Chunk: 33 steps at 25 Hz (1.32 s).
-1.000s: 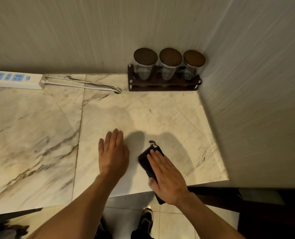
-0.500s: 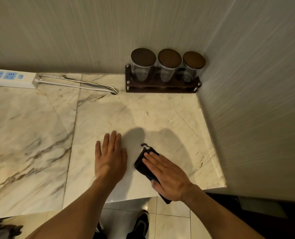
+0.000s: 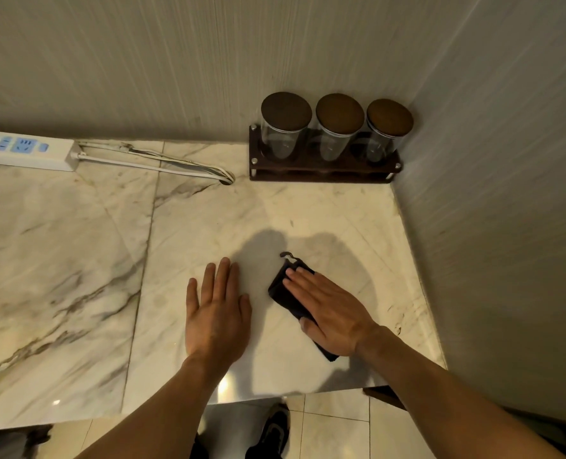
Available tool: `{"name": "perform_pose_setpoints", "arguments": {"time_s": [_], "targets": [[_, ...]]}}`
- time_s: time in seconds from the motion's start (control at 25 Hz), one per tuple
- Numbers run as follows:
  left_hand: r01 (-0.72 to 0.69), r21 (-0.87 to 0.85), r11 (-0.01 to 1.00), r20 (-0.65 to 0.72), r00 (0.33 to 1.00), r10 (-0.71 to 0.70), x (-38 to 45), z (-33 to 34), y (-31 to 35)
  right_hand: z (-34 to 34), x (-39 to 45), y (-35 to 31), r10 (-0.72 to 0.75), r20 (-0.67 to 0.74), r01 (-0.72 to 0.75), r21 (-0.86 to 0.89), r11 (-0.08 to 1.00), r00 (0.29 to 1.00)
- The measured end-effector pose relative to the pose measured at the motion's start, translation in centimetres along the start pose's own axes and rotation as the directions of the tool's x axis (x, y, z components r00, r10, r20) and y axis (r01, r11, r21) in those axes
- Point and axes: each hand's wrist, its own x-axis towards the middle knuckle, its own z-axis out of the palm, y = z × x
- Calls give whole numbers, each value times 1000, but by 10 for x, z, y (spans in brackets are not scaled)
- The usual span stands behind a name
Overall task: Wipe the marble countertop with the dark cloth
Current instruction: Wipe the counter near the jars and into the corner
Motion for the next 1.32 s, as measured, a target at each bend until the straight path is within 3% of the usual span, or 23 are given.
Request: {"name": "perform_pose_setpoints", "arguments": {"time_s": [0.44, 0.88, 1.04, 1.32], "targets": [[17, 28, 999, -7, 1000, -17, 2, 3, 0, -19, 50, 37, 50, -47, -50, 10, 999, 998], [17, 39, 999, 30, 999, -18, 3, -1, 1, -30, 94, 70, 288, -125, -290, 6, 957, 949], [9, 27, 1000, 33, 999, -9, 3, -2, 0, -35, 106, 72, 428, -161, -423, 70, 904, 889], [11, 19, 1000, 30, 999, -11, 4, -1, -1, -32, 117, 63, 692, -198, -656, 223, 721, 694]]}}
